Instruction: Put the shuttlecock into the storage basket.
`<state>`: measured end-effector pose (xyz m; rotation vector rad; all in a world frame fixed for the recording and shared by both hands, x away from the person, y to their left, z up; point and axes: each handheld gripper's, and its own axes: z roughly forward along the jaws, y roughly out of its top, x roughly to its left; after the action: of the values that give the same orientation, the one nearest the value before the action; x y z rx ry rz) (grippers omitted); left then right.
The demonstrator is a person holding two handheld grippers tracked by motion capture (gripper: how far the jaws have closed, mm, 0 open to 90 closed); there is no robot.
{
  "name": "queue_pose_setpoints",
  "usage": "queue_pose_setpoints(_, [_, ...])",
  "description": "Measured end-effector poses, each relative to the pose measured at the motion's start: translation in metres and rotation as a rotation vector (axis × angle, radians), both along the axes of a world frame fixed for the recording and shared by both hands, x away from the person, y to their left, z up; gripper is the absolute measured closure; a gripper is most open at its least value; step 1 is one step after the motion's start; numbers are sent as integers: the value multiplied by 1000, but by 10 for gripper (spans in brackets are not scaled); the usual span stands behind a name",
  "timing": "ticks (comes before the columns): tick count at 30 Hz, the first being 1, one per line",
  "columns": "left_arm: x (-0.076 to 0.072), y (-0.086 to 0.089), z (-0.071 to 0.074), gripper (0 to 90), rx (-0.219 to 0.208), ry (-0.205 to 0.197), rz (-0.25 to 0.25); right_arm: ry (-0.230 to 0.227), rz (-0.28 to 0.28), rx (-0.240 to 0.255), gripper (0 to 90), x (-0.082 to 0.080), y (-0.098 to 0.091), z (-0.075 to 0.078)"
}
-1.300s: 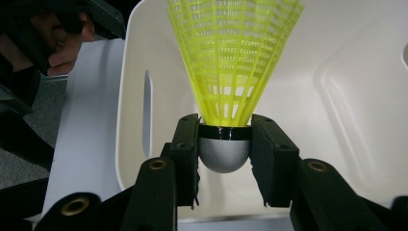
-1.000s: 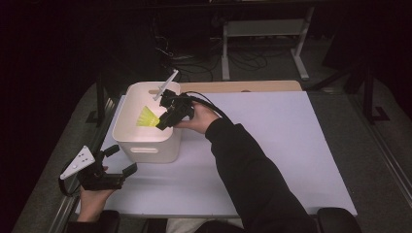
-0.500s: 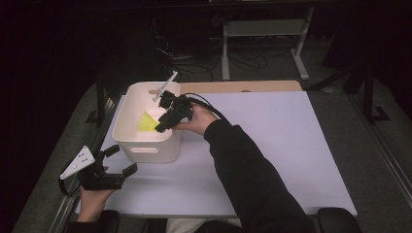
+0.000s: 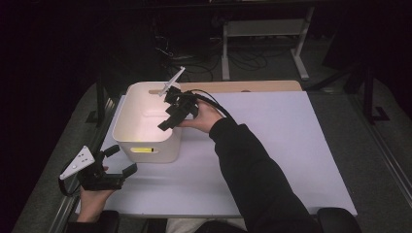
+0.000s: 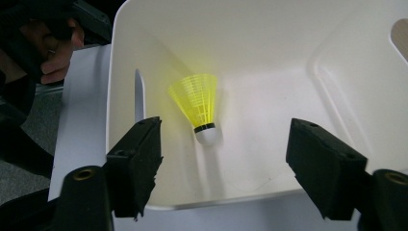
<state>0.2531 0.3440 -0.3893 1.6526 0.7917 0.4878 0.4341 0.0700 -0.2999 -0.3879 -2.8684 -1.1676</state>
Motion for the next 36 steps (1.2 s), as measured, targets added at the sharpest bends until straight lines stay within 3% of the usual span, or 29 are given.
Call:
queue_pose_setpoints(23, [0, 0, 0, 0, -4, -1, 0, -61, -74, 22, 28, -5, -36, 10])
queue_pose_setpoints(36, [0, -1, 0, 0, -8, 5, -4, -72, -105, 28, 0, -7, -54, 11])
